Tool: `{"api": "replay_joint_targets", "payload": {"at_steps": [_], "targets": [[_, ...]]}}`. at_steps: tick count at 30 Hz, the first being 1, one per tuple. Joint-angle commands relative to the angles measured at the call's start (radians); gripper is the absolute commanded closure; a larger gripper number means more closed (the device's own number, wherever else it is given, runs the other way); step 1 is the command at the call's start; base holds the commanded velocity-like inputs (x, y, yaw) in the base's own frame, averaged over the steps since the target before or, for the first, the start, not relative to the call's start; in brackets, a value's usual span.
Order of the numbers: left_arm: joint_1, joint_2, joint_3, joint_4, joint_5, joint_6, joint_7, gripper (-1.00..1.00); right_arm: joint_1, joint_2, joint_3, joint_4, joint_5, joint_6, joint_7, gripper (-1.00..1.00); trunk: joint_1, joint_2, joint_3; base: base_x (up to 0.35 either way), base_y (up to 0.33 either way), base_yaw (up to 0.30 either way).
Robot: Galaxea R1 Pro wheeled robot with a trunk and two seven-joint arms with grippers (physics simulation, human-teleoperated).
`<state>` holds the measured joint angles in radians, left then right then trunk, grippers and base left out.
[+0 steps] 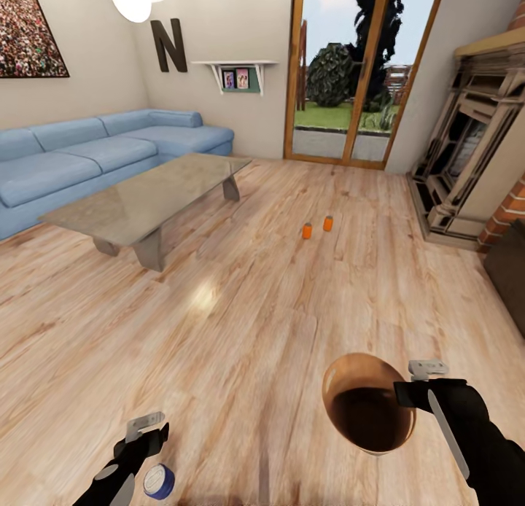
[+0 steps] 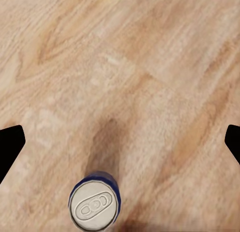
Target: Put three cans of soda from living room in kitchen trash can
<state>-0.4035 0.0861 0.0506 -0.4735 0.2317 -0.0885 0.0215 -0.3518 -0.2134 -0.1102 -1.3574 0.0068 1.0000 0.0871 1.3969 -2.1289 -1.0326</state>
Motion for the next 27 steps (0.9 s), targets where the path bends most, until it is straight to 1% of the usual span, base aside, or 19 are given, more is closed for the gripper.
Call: {"api": "replay_joint_targets", "payload": {"at_steps": [1, 12, 27], "targets": [[0.000, 0.000, 0.000, 0.000, 0.000, 0.000, 0.000, -1.00, 0.000, 0.000, 0.000, 0.000, -0.010, 0.000, 0.005, 1.00, 0.000, 0.000, -0.002, 0.161, 0.000, 0.000], [0.000, 0.001, 0.000, -0.001, 0.000, 0.000, 0.000, -1.00, -0.001, 0.000, 0.000, 0.000, -0.010, 0.000, 0.005, 1.00, 0.000, 0.000, -0.007, 0.160, 0.000, 0.000], [0.000, 0.002, 0.001, -0.002, 0.000, -0.001, 0.000, -1.00, 0.000, 0.000, 0.000, 0.000, -0.010, 0.000, 0.005, 1.00, 0.000, 0.000, -0.028, 0.012, 0.000, 0.000]]}}
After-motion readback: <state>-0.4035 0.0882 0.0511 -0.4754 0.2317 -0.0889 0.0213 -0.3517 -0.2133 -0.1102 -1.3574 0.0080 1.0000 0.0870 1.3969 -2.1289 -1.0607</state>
